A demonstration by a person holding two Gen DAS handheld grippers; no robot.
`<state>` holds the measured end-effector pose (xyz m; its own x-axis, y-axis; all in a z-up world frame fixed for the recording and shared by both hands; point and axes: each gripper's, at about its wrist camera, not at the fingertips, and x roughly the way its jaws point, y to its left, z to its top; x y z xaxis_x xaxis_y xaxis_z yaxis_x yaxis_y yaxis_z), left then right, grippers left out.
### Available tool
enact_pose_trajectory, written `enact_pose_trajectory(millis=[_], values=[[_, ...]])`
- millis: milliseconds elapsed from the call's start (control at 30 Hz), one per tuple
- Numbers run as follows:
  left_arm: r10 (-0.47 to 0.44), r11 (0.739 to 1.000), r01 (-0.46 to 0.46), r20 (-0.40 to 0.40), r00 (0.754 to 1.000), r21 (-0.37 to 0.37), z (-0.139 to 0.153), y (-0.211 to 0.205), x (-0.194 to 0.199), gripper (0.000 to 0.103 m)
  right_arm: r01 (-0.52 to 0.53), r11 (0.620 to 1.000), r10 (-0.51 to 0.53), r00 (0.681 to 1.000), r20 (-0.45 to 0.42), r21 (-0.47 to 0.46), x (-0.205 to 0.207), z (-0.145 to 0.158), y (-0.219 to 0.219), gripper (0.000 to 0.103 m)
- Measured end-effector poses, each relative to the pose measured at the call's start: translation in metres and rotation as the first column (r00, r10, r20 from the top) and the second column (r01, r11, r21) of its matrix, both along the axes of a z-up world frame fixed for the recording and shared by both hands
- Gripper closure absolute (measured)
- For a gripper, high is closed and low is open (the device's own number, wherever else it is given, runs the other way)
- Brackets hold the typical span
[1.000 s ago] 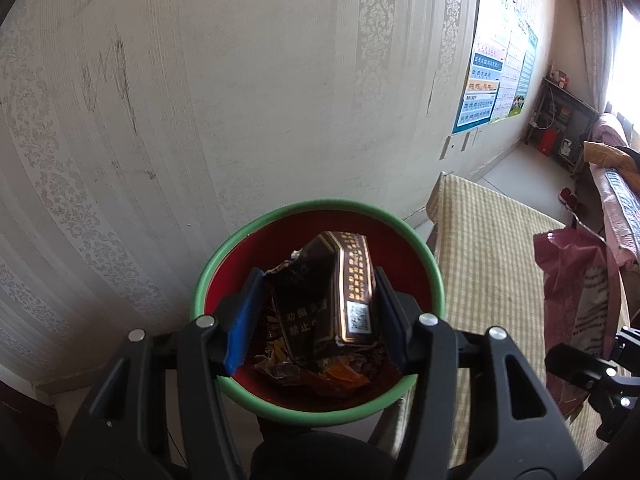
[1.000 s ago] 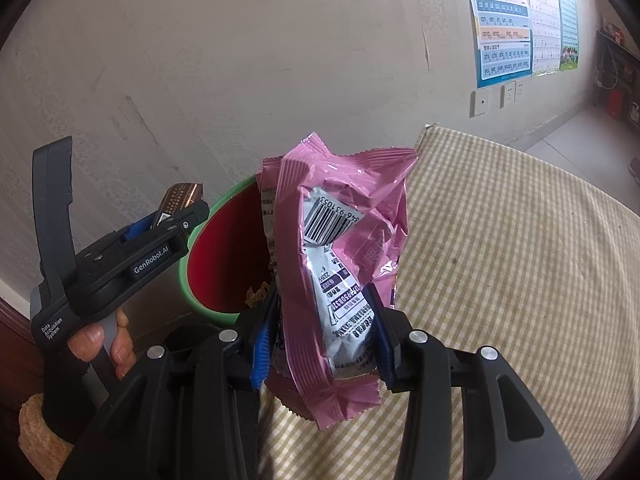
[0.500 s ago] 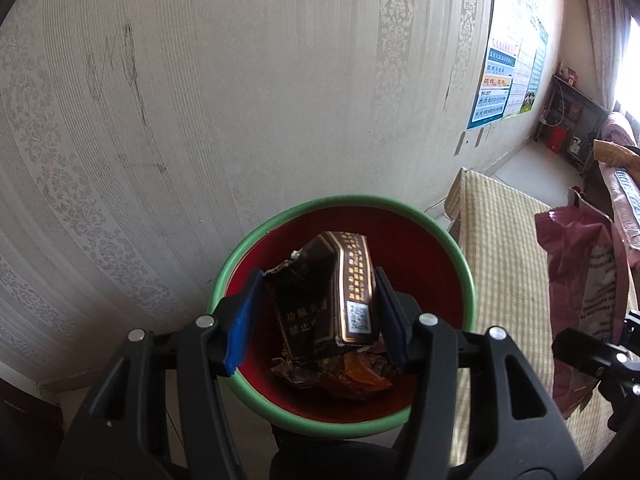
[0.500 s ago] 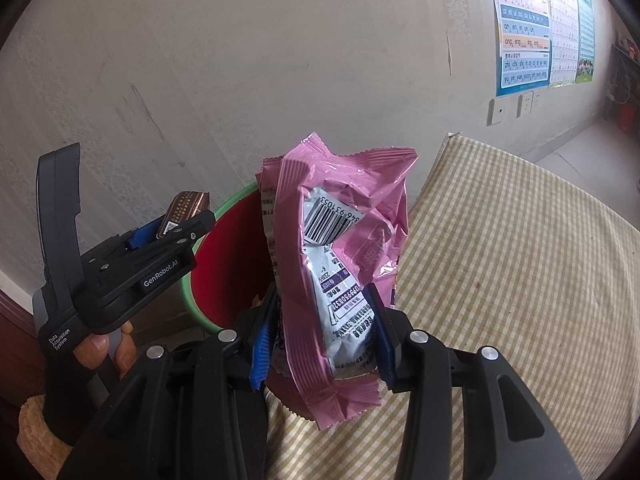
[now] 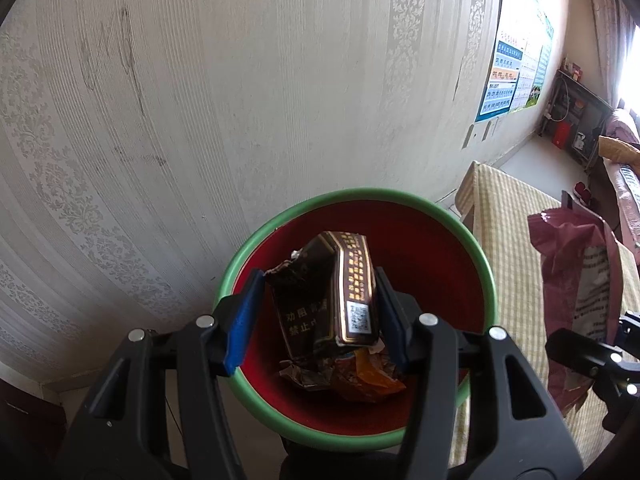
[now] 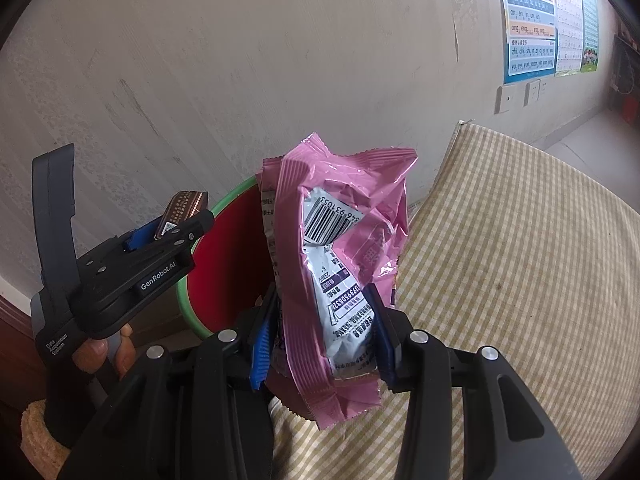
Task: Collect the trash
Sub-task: 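Open both tools over the red bin to drop the wrappers inside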
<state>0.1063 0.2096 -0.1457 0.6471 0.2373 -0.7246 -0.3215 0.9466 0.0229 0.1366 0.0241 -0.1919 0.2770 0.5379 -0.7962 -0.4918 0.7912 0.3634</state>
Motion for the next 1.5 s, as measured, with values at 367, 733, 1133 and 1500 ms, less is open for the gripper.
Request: enact_pose_trajectory(millis=[367, 733, 1133, 1500], values=[[-0.001, 1.000, 0.000, -0.042, 0.999, -0.027, -0.014, 0.011, 0.012, 0.051, -0.016, 1.000, 0.017, 0.999, -0.031, 0.004, 0.011, -0.011, 0.022, 0.061], [-0.004, 0.999, 0.001, -0.064, 0.998, -0.037, -0.022, 0.019, 0.023, 0.051, -0.032, 0.999, 0.032, 0.999, -0.031, -0.016, 0.027, -0.018, 0.039, 0.061], [-0.011, 0.999, 0.008, -0.094, 0.996, -0.034, -0.033, 0.026, 0.038, 0.051, -0.040, 0.998, 0.038, 0.998, -0.047, -0.040, 0.034, -0.030, 0.046, 0.061], [-0.028, 0.999, 0.025, -0.136, 0.990, -0.025, -0.047, 0.029, 0.052, 0.051, -0.047, 0.998, 0.045, 0.998, -0.039, -0.051, 0.040, -0.033, 0.056, 0.060]])
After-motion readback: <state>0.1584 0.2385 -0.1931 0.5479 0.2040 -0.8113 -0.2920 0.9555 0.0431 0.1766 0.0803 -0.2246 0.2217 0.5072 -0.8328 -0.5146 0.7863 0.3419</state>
